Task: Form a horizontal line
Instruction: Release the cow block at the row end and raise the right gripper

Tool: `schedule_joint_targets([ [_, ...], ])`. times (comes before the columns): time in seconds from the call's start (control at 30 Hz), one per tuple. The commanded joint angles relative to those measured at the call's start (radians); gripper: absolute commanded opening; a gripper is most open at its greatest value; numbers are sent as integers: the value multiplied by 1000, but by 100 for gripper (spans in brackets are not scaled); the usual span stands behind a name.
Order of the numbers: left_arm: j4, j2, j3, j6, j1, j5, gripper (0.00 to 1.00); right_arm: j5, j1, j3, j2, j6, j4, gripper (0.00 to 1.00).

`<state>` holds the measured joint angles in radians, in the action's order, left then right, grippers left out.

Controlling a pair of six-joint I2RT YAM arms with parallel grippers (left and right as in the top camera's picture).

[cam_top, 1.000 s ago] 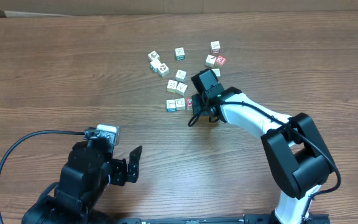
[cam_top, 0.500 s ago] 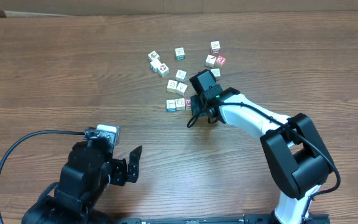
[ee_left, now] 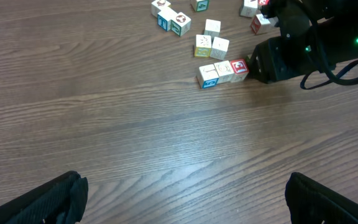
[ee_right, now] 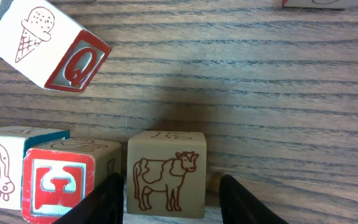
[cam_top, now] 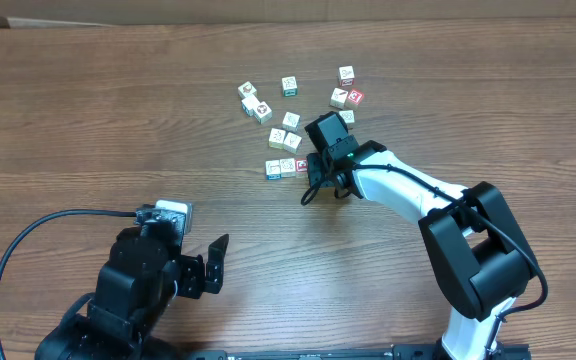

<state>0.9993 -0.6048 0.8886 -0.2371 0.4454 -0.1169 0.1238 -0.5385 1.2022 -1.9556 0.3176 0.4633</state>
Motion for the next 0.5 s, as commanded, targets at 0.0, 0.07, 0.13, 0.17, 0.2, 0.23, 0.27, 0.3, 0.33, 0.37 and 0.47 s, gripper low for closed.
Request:
schedule_joint_targets([
  [0.0, -2, 7, -4, -14, 6, -13, 100, 18, -5, -4, -5, 0, -6, 46],
  [0.07, -2, 7, -4, -14, 6, -13, 100, 18, -5, 0, -4, 0, -5, 46],
  [0.13, -2, 7, -4, -14, 6, -13, 99, 19, -4, 9, -3, -8, -6, 46],
  [0.17, -2, 7, -4, -14, 6, -13, 100, 23, -4, 14, -3, -8, -5, 46],
  [0.2, -2, 7, -4, -14, 6, -13, 99, 28, -4, 22, -2, -8, -5, 46],
  [0.23, -2, 7, -4, -14, 6, -13, 100, 35, -4, 31, -2, -10, -5, 46],
  [0.27, -2, 7, -4, -14, 6, -13, 100, 40, -4, 39, -2, -11, -5, 46],
  [0.3, -2, 7, -4, -14, 6, -13, 99, 44, -3, 47, -3, -11, -5, 46],
  [0.33, -2, 7, -4, -14, 6, -13, 100, 50, -2, 56, -3, -11, -5, 46],
  [0.37, -2, 7, -4, -14, 6, -13, 100, 60, -2, 64, -3, -11, -6, 46],
  [0.47, -2, 7, -4, -14, 6, -13, 100, 77, 2, 90, -2, -11, -6, 47],
])
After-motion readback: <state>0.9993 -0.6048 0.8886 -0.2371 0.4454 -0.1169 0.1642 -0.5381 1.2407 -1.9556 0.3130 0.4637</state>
